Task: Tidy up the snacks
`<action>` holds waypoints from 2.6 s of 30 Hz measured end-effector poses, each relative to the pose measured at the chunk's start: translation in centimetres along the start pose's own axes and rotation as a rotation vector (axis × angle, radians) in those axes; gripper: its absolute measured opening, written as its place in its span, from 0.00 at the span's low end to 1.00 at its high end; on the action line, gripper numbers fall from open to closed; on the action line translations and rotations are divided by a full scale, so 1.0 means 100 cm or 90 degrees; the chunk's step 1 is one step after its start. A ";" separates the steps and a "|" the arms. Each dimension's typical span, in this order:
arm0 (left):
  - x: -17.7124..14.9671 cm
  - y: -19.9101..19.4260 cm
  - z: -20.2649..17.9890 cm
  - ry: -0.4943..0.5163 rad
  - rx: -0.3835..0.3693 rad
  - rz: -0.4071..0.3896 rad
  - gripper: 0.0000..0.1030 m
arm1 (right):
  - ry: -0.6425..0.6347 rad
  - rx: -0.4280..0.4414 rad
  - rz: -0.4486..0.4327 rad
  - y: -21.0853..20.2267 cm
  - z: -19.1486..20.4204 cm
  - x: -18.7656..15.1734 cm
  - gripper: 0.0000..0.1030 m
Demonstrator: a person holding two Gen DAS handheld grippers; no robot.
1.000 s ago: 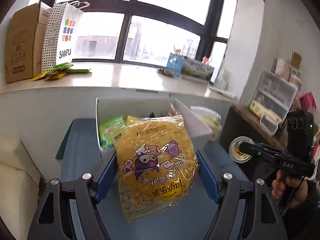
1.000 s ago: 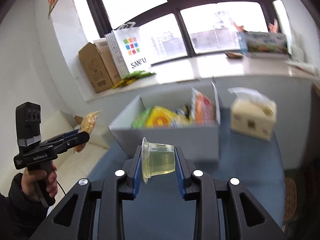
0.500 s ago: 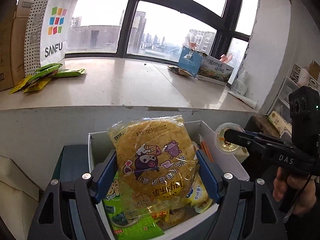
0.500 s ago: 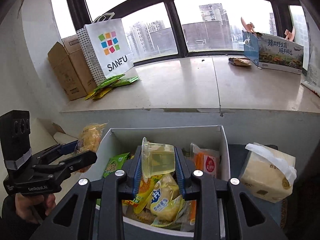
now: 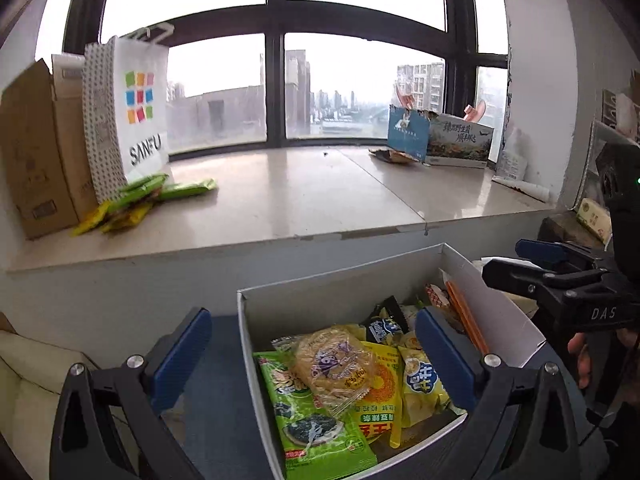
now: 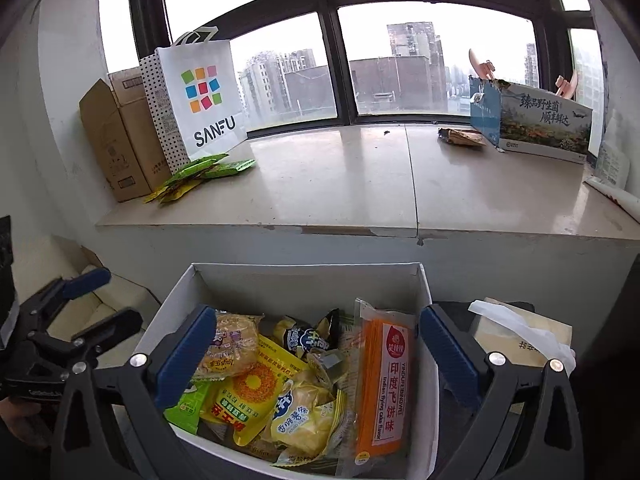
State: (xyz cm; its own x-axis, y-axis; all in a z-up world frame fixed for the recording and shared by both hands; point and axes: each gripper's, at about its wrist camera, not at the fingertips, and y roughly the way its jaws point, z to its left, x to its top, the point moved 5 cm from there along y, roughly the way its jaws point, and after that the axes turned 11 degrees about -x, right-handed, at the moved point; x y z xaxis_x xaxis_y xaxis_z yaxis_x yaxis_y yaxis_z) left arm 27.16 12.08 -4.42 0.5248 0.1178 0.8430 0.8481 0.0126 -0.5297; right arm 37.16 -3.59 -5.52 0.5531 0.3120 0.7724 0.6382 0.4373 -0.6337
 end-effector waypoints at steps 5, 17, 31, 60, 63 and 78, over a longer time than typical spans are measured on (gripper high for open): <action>-0.011 -0.046 -0.018 0.020 0.066 -0.041 1.00 | -0.053 -0.044 -0.051 -0.038 0.013 -0.011 1.00; -0.058 -0.136 -0.062 -0.057 -0.014 0.000 1.00 | -0.046 -0.075 -0.105 -0.152 0.021 -0.061 1.00; -0.098 -0.203 -0.100 -0.079 -0.060 0.000 1.00 | 0.029 -0.044 -0.080 -0.240 0.013 -0.134 1.00; -0.095 -0.200 -0.102 -0.064 -0.050 0.004 1.00 | 0.002 -0.056 -0.092 -0.248 0.023 -0.131 1.00; -0.095 -0.200 -0.103 -0.060 -0.047 0.004 1.00 | 0.001 -0.054 -0.092 -0.247 0.023 -0.131 1.00; -0.095 -0.199 -0.104 -0.055 -0.046 0.007 1.00 | 0.001 -0.051 -0.089 -0.246 0.025 -0.133 1.00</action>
State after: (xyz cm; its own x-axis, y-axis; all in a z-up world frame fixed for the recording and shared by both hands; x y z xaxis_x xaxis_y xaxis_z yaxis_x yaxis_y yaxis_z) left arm 6.08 0.35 -0.87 0.5291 0.2023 0.8241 0.8467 -0.0606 -0.5287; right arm 12.81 -16.42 -0.06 0.4565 0.2507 0.8537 0.7501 0.4075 -0.5208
